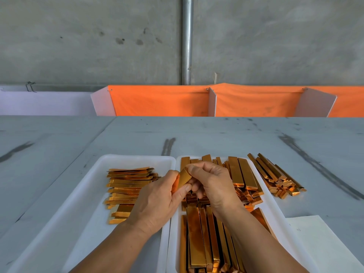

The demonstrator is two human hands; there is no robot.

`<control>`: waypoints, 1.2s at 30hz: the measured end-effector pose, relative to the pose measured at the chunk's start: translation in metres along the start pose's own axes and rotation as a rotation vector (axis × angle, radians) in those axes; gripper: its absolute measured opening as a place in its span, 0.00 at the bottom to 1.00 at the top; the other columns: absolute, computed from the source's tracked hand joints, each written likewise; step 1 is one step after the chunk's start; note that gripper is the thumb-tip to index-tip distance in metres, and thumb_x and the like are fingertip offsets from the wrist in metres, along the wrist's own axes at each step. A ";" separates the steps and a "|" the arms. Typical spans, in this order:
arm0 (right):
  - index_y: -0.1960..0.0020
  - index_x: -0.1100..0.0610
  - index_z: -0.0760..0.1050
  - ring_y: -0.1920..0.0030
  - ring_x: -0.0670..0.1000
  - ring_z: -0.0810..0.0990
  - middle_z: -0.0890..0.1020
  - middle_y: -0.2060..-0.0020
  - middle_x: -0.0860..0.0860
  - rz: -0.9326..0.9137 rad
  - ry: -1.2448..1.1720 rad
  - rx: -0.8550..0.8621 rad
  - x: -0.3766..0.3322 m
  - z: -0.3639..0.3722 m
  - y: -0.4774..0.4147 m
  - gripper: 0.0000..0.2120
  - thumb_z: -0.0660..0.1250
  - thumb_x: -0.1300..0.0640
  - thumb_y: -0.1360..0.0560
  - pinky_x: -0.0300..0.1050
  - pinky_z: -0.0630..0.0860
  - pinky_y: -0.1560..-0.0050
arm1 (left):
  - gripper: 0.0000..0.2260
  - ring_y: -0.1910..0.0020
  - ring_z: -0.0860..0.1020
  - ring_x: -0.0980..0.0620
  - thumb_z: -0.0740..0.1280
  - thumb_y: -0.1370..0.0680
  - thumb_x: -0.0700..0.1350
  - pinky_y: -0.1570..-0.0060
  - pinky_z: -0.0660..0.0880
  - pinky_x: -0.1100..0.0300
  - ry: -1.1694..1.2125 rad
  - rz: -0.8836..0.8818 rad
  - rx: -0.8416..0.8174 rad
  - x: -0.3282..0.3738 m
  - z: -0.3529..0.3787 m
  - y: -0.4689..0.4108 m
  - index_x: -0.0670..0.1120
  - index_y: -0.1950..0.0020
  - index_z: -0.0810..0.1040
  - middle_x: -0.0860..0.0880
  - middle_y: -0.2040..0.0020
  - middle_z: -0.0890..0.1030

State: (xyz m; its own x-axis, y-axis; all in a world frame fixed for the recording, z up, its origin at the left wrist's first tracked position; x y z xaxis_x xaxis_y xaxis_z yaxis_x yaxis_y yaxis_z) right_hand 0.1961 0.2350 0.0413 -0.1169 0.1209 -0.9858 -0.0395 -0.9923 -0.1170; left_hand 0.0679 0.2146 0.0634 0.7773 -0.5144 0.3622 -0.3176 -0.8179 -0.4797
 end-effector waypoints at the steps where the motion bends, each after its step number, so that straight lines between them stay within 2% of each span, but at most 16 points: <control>1: 0.56 0.59 0.82 0.76 0.48 0.72 0.80 0.72 0.54 -0.001 -0.004 0.005 0.001 0.000 0.000 0.06 0.70 0.58 0.23 0.38 0.70 0.76 | 0.29 0.69 0.72 0.62 0.45 0.28 0.70 0.72 0.64 0.70 0.002 0.000 0.002 0.000 0.000 0.000 0.52 0.42 0.69 0.59 0.66 0.69; 10: 0.58 0.59 0.81 0.77 0.47 0.72 0.79 0.73 0.54 -0.001 -0.016 0.018 0.002 0.000 -0.001 0.07 0.69 0.59 0.22 0.37 0.69 0.77 | 0.29 0.68 0.72 0.62 0.45 0.28 0.70 0.72 0.64 0.71 0.002 0.001 0.004 0.000 0.000 -0.001 0.52 0.42 0.69 0.59 0.66 0.69; 19: 0.53 0.58 0.81 0.75 0.47 0.74 0.80 0.71 0.52 0.003 0.024 0.002 0.000 0.000 -0.001 0.02 0.69 0.60 0.22 0.38 0.71 0.76 | 0.29 0.68 0.72 0.61 0.44 0.28 0.70 0.71 0.64 0.71 -0.041 0.005 0.003 0.000 0.000 0.000 0.52 0.42 0.69 0.59 0.65 0.68; 30: 0.56 0.57 0.80 0.74 0.49 0.73 0.79 0.72 0.53 0.047 0.056 0.023 0.004 -0.002 -0.001 0.05 0.68 0.61 0.22 0.40 0.70 0.75 | 0.29 0.68 0.71 0.61 0.46 0.27 0.70 0.72 0.63 0.71 -0.076 0.029 0.007 -0.001 0.001 0.000 0.52 0.42 0.70 0.59 0.64 0.68; 36: 0.56 0.58 0.80 0.74 0.47 0.75 0.79 0.70 0.54 0.007 0.121 0.026 0.000 -0.003 -0.001 0.04 0.69 0.62 0.22 0.39 0.72 0.75 | 0.27 0.68 0.72 0.59 0.46 0.26 0.70 0.71 0.64 0.71 -0.093 0.035 0.005 -0.001 0.001 0.000 0.53 0.43 0.70 0.58 0.64 0.69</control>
State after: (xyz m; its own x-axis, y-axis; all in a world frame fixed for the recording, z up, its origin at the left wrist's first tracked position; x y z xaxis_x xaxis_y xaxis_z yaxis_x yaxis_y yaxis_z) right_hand 0.1990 0.2356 0.0413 0.0034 0.1089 -0.9940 -0.0647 -0.9919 -0.1089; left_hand 0.0676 0.2155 0.0623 0.8129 -0.5160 0.2701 -0.3424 -0.7985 -0.4951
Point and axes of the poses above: each hand's wrist, its own y-axis away from the middle knuckle, its own z-axis out of the palm, x = y × z, the point moved 10 cm from there along -y, towards the middle knuckle
